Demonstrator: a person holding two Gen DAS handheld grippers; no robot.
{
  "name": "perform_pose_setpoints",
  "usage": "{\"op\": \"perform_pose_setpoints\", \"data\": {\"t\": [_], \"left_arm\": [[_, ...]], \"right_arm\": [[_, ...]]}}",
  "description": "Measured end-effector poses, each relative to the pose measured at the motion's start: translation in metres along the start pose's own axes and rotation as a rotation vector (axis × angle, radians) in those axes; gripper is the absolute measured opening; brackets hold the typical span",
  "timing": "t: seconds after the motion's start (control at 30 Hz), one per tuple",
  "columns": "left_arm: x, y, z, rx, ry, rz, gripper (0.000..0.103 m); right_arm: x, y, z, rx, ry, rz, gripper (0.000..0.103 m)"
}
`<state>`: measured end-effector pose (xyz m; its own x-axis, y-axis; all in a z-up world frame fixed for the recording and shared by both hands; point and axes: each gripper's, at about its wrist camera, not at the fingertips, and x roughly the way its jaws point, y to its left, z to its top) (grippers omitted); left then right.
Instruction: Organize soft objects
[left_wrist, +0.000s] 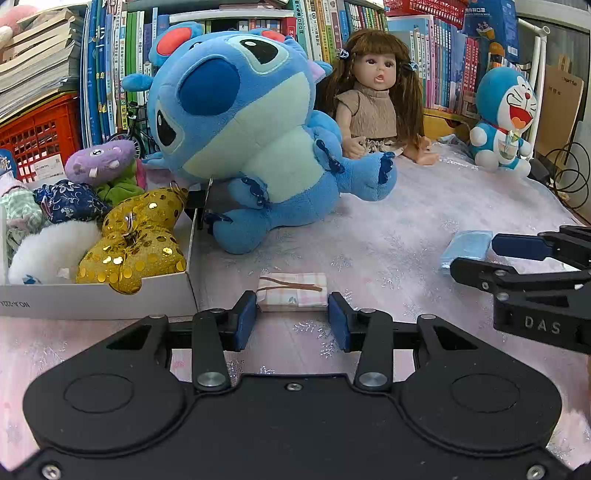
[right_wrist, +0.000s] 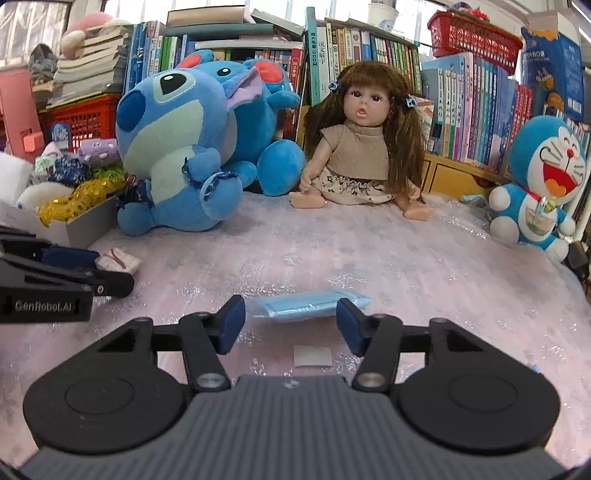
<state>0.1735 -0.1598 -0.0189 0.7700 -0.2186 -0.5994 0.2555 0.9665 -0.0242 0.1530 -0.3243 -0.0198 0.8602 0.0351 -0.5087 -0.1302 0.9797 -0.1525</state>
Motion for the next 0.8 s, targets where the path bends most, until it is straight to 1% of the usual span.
{"op": "perform_pose_setpoints", "data": {"t": [0.03, 0.07, 0.1, 0.17, 0.2, 0.3, 0.4, 0.47, 0.57, 0.67, 0.73, 0.8], "left_arm": [[0.0, 0.0, 0.0, 0.0, 0.0, 0.0, 0.041], [0.0, 0.0, 0.0, 0.0, 0.0, 0.0, 0.041], [0.0, 0.0, 0.0, 0.0, 0.0, 0.0, 0.041], [0.0, 0.0, 0.0, 0.001, 0.0, 0.0, 0.041], [0.0, 0.0, 0.0, 0.002, 0.0, 0.001, 0.041], [0.0, 0.0, 0.0, 0.003, 0.0, 0.002, 0.041], [0.0, -0.001, 0.0, 0.007, 0.001, 0.005, 0.041], [0.0, -0.001, 0.0, 0.009, 0.001, 0.006, 0.041], [0.001, -0.003, 0.0, 0.017, 0.002, 0.011, 0.041], [0.001, -0.004, 0.0, 0.026, 0.002, 0.016, 0.041], [0.001, -0.004, 0.0, 0.026, 0.002, 0.018, 0.044], [-0.001, -0.004, -0.001, 0.021, -0.001, 0.022, 0.054]], "right_arm": [[-0.001, 0.0, 0.0, -0.008, 0.0, -0.003, 0.065], [-0.001, 0.0, 0.0, -0.013, -0.002, -0.007, 0.07], [-0.001, 0.0, 0.0, -0.021, -0.006, -0.009, 0.071], [0.001, -0.002, 0.002, -0.022, 0.007, -0.022, 0.081], [0.004, -0.004, 0.004, -0.012, 0.027, -0.033, 0.083], [0.013, -0.017, 0.008, 0.074, 0.107, -0.08, 0.084], [0.015, -0.039, 0.013, 0.209, 0.177, -0.107, 0.084], [0.014, -0.056, 0.015, 0.305, 0.21, -0.098, 0.084], [0.009, -0.074, 0.017, 0.403, 0.229, -0.062, 0.087], [0.014, -0.088, 0.026, 0.513, 0.259, -0.026, 0.088], [0.025, -0.091, 0.032, 0.546, 0.293, -0.007, 0.088], [0.038, -0.086, 0.036, 0.545, 0.336, -0.014, 0.088]]}}
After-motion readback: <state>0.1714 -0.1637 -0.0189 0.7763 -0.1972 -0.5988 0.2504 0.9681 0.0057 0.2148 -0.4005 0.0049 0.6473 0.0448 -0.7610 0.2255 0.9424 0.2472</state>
